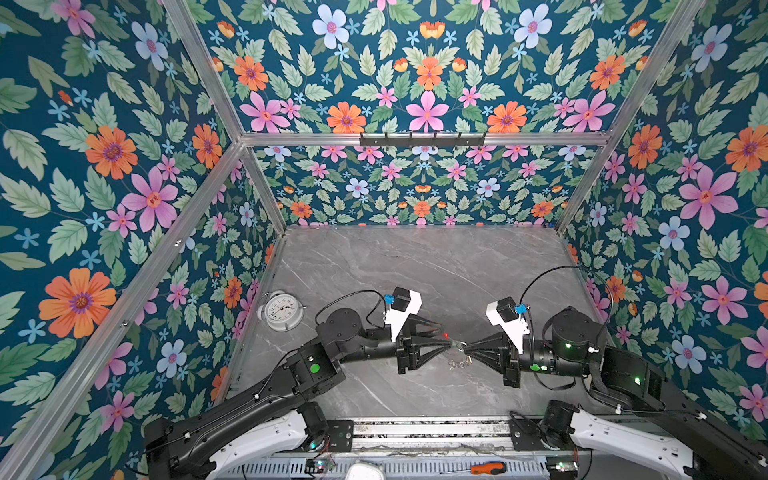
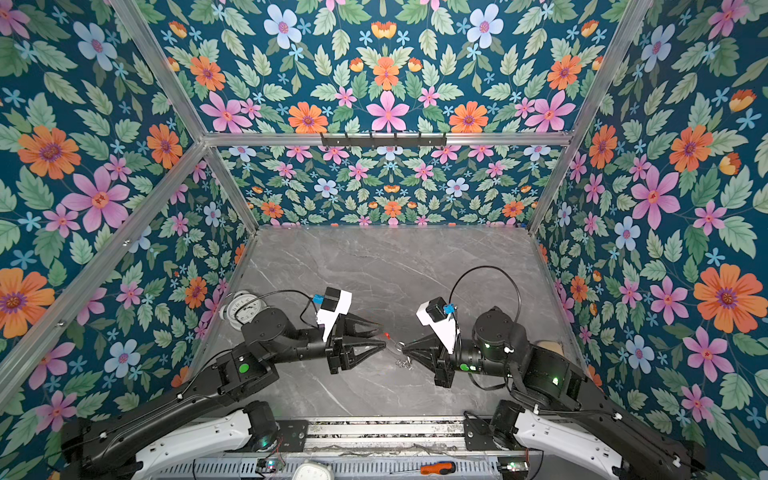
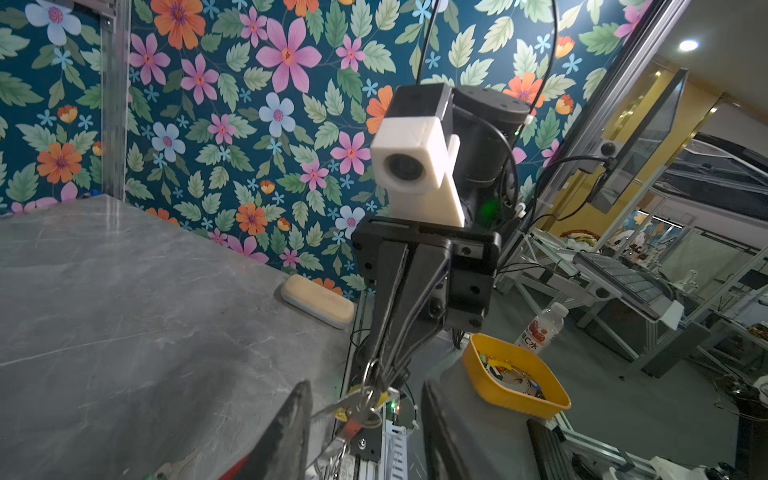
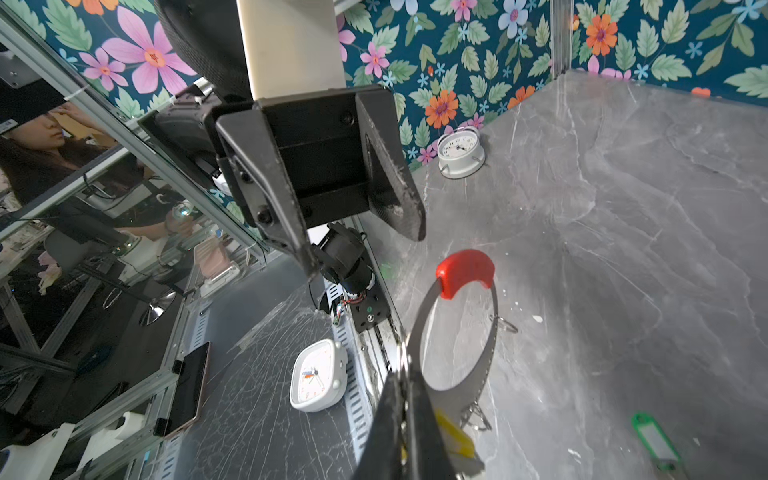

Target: Remove the keys from the keyring

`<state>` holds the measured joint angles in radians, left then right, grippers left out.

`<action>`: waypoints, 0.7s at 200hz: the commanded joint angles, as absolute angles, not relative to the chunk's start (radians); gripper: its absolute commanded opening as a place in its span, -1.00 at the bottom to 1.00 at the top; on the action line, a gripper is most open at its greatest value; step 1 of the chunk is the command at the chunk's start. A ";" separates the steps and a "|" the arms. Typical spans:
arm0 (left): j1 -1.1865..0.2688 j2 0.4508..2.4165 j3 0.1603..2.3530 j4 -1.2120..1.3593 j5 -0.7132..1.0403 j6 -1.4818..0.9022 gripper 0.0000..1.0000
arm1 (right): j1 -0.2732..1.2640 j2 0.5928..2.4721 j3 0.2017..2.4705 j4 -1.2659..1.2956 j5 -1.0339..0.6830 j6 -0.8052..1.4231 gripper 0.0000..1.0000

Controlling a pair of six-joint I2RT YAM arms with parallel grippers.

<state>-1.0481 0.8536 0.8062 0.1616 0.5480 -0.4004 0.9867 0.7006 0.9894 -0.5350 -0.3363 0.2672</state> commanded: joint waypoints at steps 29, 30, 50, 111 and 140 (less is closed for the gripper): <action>-1.048 0.911 0.878 -0.003 0.635 -0.337 -0.07 | 0.987 0.733 1.041 -0.632 -0.369 0.225 -1.00; -1.048 0.913 0.879 -0.005 0.637 -0.335 -0.07 | 0.987 0.734 1.041 -0.633 -0.369 0.225 -1.00; -1.048 0.938 0.898 -0.017 0.669 -0.325 -0.09 | 0.988 0.747 1.053 -0.640 -0.383 0.219 -1.00; -1.049 0.989 0.915 -0.017 0.742 -0.318 -0.31 | 0.988 0.766 1.062 -0.630 -0.374 0.216 -1.00; -1.048 1.003 0.918 -0.009 0.767 -0.315 -0.55 | 0.988 0.768 1.062 -0.630 -0.364 0.218 -1.00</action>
<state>-1.0481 0.9962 0.9115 -0.0181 0.7231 -0.3347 0.9867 0.7677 1.0557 -0.6533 -0.3740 0.2298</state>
